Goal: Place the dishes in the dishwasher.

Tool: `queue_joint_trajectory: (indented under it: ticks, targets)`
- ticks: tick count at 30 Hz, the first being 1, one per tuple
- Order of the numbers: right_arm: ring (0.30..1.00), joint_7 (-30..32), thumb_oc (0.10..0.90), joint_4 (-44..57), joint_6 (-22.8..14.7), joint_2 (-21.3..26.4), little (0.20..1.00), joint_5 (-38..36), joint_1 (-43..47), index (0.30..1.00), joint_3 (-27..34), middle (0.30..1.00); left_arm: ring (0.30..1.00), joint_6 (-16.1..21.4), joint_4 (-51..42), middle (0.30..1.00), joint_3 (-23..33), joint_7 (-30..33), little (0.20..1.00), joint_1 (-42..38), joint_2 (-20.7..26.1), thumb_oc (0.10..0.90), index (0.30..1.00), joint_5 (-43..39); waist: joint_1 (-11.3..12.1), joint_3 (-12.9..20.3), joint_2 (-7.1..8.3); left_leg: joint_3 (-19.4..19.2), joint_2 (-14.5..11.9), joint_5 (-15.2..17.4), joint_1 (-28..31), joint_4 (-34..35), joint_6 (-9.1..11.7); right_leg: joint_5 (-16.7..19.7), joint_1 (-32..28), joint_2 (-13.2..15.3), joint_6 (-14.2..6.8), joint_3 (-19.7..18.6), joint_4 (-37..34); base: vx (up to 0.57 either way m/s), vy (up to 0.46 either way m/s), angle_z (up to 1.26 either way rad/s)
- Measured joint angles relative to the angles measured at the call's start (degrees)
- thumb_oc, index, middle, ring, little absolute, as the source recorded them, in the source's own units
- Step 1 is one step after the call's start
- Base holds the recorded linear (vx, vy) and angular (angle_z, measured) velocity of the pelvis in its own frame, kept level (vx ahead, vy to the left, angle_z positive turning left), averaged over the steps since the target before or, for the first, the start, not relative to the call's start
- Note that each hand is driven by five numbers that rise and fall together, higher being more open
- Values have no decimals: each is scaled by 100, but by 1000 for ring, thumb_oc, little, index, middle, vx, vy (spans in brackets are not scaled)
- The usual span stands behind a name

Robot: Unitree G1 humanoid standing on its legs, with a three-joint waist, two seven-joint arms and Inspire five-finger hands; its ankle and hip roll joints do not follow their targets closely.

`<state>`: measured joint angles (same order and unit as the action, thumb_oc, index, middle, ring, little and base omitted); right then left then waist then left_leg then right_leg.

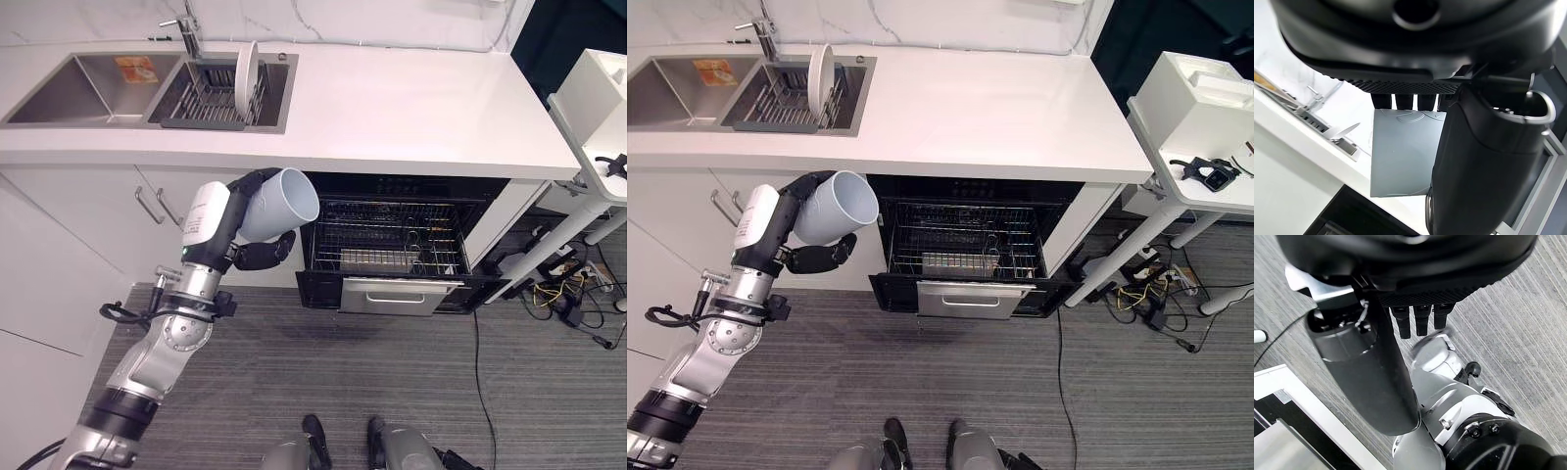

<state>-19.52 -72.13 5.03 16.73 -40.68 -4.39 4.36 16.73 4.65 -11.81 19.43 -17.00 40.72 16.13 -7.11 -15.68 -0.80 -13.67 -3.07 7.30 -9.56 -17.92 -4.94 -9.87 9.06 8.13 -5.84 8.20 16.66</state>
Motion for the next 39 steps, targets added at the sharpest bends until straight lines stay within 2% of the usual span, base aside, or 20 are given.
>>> queue_joint_trajectory:
  ticks: [2, 4, 5, 6, 8, 9, 11, 12, 16, 17, 21, 23, 24, 25, 26, 28, 31, 33, 35, 39]
  targets:
    - [900, -8, 800, -34, -38, -15, 900, 5, 25, 900, 120, 900, 300, -29, 177, 300, -36, -1, 300, -38, 59, 400, 300, 19, -71, -16, 52, 22, 67, 105, 85, -78, 93, 276, 78, 384, -265, -364, 20, 99, -323, 15]
    - [900, -31, 800, -11, -102, -16, 900, 22, 9, 900, 284, 900, 300, -62, 184, 300, -39, 1, 300, 38, 129, 400, 300, 57, -47, -5, 85, 92, 52, 158, 168, -120, 136, 542, 83, 625, -309, -635, -9, 131, -475, 18]
    - [900, -27, 800, -12, -95, -17, 900, 29, -7, 900, 291, 900, 300, -63, 156, 300, -31, 2, 300, 71, 133, 400, 300, 61, -40, -2, 89, 144, 13, 182, 181, -145, 197, 561, 51, 625, -287, -611, -33, 137, -473, 22]
    - [900, -28, 800, -20, -93, -22, 900, 81, -16, 900, 296, 900, 300, -68, 125, 300, -15, 7, 300, 118, 137, 400, 300, 63, -12, 9, 110, 160, -32, 210, 185, -180, 243, 631, 2, 599, -239, -563, -159, 96, -300, -3]
    - [900, -21, 800, -39, -36, -48, 900, 338, -22, 900, 268, 900, 300, -197, -63, 300, 75, 27, 300, 406, 206, 400, 300, 57, 160, 95, 263, 78, -106, 311, 281, -226, 437, 810, -172, 567, -111, -286, -400, 108, -391, -18]
    - [900, -8, 800, -44, -27, 2, 900, 433, 25, 900, 247, 900, 300, -234, -78, 300, 67, 47, 300, 525, 150, 400, 300, 50, 153, 86, 130, 171, -274, 340, 281, -295, 570, 846, -273, 419, -306, -225, -397, 108, -437, -9]
    - [900, -2, 800, 8, 18, 130, 900, 518, 64, 900, 143, 900, 300, -347, -199, 300, 70, 48, 300, 842, 129, 400, 300, 45, 104, 99, 54, 156, -482, 274, 475, -135, 721, 630, -257, 231, -129, -115, -165, 53, -292, -10]
    - [900, 18, 800, 111, 15, 157, 900, 518, 64, 900, -15, 900, 300, -420, -381, 300, 70, 41, 300, 1050, 135, 400, 300, 48, 122, 140, -9, 148, -697, 141, 626, 125, 918, 562, -291, -10, 26, -81, -151, 29, -282, -12]
    - [900, 12, 800, 218, 25, 199, 900, 458, 107, 900, -38, 900, 300, -390, -657, 300, 66, 32, 300, 1027, 118, 400, 300, 36, 69, 148, -29, 117, -859, -371, 893, 650, 1057, 425, -396, -216, 278, 120, -118, 17, -234, 11]
    - [900, 19, 800, 159, -1, 217, 900, 458, 103, 900, -26, 900, 300, -363, -705, 300, 74, 33, 300, 879, 120, 400, 300, -16, 64, 169, -66, 106, -867, -600, 901, 737, 1034, 350, -446, -246, 390, 249, -126, 11, -127, 34]
    - [900, 14, 800, 128, -1, 293, 900, 442, 106, 900, -27, 900, 300, -281, -695, 300, 85, 32, 300, 724, 116, 400, 300, -27, 59, 237, -184, 52, -873, -900, 883, 854, 1031, 303, -450, -252, 469, 365, -92, 31, 20, 21]
    - [900, 7, 800, -143, -36, 389, 900, 361, 171, 900, -27, 900, 300, -181, -699, 300, 60, 32, 300, 702, 112, 400, 300, -27, 49, 321, -360, 303, -844, -748, 750, 806, 1086, 283, -444, -278, 508, 319, -95, 54, 94, 4]
    - [900, 9, 800, -259, -46, 444, 900, 340, 202, 900, -13, 900, 300, -122, -704, 300, 38, 33, 300, 667, 106, 400, 300, -26, 44, 298, -437, 302, -856, -684, 722, 816, 1067, 200, -432, -273, 565, 311, -33, 79, 152, 2]
    - [900, 14, 800, -290, -43, 463, 900, 339, 185, 900, 59, 900, 300, -92, -719, 300, 19, 35, 300, 647, 102, 400, 300, -27, 45, 298, -488, 315, -797, -523, 675, 794, 1071, 103, -338, -178, 477, 267, 108, 88, 208, -5]
    - [900, 12, 800, -291, -42, 434, 900, 334, 183, 900, 95, 900, 300, -56, -720, 300, 19, 43, 300, 641, 81, 400, 300, -26, 66, 295, -483, 369, -654, -449, 642, 808, 1023, 97, -230, -59, 461, 172, 191, 62, 202, -5]
    - [900, -4, 800, -264, -97, 363, 900, 104, 98, 900, 113, 900, 300, -28, -700, 300, 17, 42, 300, 640, 23, 400, 300, -24, 69, 302, -453, 218, -373, -343, 580, 755, 807, 262, -140, 202, 248, 69, 128, 99, 158, -11]
    - [900, 38, 800, -281, -140, -77, 900, -131, -98, 900, 96, 900, 300, -40, -387, 300, 22, 41, 300, 640, 25, 400, 300, -20, 72, 346, -96, 114, -180, -161, 621, 590, 616, 762, -539, 294, -20, 83, -614, 110, 128, -12]
    - [900, 66, 800, -278, -173, -71, 900, -128, -111, 900, 96, 900, 300, -39, -348, 300, 20, 51, 300, 642, -5, 400, 300, -11, 58, 350, -85, 21, -66, -68, 716, 576, 538, 856, -617, 371, -85, 53, -709, 113, 105, -24]
    - [900, 79, 800, -248, -212, -78, 900, -121, -130, 900, 88, 900, 300, -40, -305, 300, 20, 60, 300, 643, -110, 400, 300, -9, 23, 371, -60, -48, -72, 71, 785, 452, 535, 867, -662, 364, -88, -26, -732, 68, 48, -29]
    - [900, 334, 800, 166, -350, -266, 900, -1025, -194, 900, 375, 900, 300, -43, -322, 300, 8, 107, 300, 634, -254, 400, 300, -106, -156, 421, -12, -204, -225, 262, 627, 52, 511, 937, -629, 288, -166, -210, -775, -25, 26, -21]
